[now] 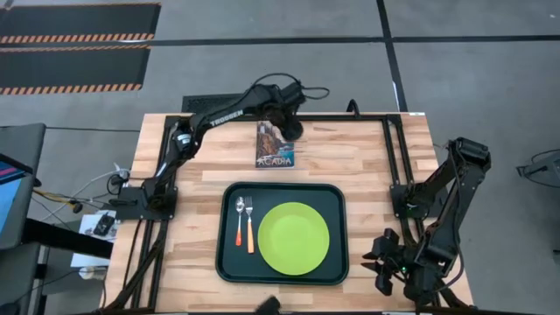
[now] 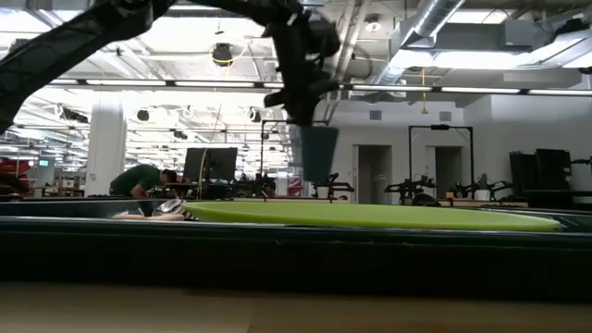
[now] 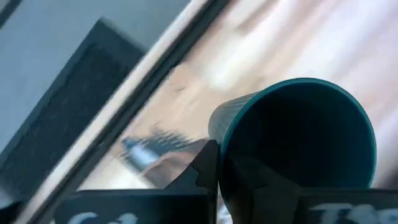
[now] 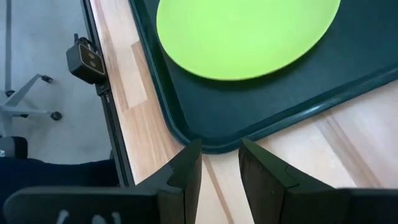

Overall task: Pick and place plate/cup/fork/spoon on tray
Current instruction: Put the blue cup on the black tray to the top right of the green plate

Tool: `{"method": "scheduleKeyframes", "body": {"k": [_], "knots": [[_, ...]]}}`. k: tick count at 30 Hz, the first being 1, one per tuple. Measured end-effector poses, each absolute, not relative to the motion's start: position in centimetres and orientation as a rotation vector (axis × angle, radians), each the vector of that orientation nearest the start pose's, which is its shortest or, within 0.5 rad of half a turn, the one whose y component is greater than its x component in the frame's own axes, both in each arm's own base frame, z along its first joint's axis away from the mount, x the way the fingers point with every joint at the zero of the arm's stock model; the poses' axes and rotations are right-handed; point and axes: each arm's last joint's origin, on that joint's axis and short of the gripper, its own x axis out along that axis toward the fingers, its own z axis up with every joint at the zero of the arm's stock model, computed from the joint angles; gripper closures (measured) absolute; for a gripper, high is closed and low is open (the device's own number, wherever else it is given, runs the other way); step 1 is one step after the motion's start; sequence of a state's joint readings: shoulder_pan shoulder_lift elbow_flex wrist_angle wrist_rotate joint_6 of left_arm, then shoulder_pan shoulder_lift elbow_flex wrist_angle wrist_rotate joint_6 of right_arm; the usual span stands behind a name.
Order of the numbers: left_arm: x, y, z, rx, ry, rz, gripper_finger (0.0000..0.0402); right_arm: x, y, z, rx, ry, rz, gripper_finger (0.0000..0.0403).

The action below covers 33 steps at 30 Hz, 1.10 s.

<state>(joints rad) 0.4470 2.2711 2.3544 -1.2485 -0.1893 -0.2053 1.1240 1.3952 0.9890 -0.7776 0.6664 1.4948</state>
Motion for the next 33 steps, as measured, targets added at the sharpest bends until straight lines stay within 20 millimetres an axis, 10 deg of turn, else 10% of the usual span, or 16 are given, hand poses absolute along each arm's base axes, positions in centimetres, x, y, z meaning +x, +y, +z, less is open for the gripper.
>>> {"method": "scheduleKeyframes", "body": {"k": [20,33], "knots": [[47.6,-0.8,32.6,-0.074,0.897,0.174,0.0401,12.8,22.5,23.9,0.495,0.776,-0.199,0.0269],[49.0,1.7,28.6,-0.132,1.003,0.175,0.0401,12.8,22.5,23.9,0.494,0.776,-0.199,0.0269]]}}
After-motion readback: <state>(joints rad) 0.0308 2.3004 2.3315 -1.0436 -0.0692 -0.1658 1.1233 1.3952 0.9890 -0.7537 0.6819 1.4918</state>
